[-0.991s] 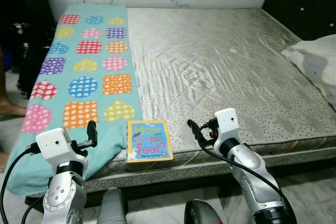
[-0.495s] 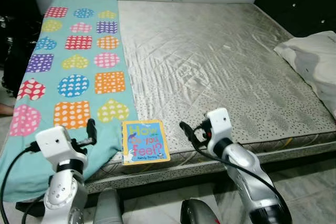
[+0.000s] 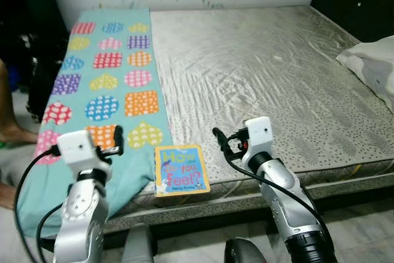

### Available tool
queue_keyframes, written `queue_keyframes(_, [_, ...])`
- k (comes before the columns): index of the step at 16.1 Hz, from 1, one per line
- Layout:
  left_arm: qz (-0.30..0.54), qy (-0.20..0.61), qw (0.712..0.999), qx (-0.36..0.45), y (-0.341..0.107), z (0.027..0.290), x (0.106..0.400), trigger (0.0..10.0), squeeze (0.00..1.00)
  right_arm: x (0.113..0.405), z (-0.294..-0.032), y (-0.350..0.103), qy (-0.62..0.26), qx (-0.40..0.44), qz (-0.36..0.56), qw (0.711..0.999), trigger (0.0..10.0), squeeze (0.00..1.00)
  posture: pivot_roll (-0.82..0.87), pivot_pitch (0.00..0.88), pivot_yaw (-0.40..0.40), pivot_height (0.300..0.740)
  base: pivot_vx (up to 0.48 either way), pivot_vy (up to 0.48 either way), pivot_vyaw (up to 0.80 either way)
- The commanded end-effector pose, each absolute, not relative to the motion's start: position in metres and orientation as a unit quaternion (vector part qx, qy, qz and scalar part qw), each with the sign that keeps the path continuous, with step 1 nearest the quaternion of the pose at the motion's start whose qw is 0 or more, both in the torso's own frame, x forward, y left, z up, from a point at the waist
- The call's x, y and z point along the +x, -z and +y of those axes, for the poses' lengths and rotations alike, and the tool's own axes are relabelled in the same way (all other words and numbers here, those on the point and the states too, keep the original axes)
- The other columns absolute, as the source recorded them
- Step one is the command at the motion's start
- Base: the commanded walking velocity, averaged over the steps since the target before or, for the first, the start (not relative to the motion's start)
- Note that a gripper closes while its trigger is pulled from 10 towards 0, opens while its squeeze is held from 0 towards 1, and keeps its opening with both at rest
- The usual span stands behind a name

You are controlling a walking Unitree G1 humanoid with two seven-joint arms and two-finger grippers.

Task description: Clean up the room

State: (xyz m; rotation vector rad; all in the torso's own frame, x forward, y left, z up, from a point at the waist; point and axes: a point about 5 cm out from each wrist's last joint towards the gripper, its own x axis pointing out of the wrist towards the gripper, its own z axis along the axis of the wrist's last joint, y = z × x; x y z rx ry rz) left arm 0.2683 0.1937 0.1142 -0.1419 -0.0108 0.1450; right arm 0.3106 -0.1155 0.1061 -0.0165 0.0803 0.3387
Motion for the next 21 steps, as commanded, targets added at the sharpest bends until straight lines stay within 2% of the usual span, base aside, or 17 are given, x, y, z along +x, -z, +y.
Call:
queue_keyframes(1, [-0.007, -0.066, 0.996, -0.063, -0.115, 0.193, 0.271, 10.0, 0.0, 0.309, -0.122, -0.1, -0.154, -0.005, 0.046, 0.987, 10.0, 0.0, -0.1, 0.018, 0.04, 0.648, 0.0, 0.0, 0.0])
queue_keyframes(8, [-0.007, -0.064, 0.996, -0.058, -0.114, 0.194, 0.274, 10.0, 0.0, 0.308, -0.118, -0.099, -0.161, -0.015, 0.039, 0.986, 10.0, 0.0, -0.09, 0.021, 0.035, 0.648, 0.0, 0.0, 0.0])
queue_keyframes(13, [-0.002, -0.076, 0.995, -0.068, -0.11, 0.195, 0.269, 10.0, 0.0, 0.308, -0.116, -0.099, -0.173, -0.024, 0.042, 0.984, 10.0, 0.0, -0.09, 0.037, 0.01, 0.648, 0.0, 0.0, 0.8])
queue_keyframes(19, [0.008, -0.075, 0.994, -0.08, -0.108, 0.191, 0.265, 10.0, 0.0, 0.305, -0.118, -0.097, -0.171, -0.013, 0.046, 0.984, 10.0, 0.0, -0.1, 0.054, 0.005, 0.648, 0.0, 0.0, 0.0])
queue_keyframes(21, [0.009, -0.075, 0.994, -0.082, -0.108, 0.191, 0.264, 10.0, 0.0, 0.304, -0.118, -0.096, -0.171, -0.012, 0.049, 0.984, 10.0, 0.0, -0.1, 0.057, 0.004, 0.633, 0.0, 0.0, 0.0])
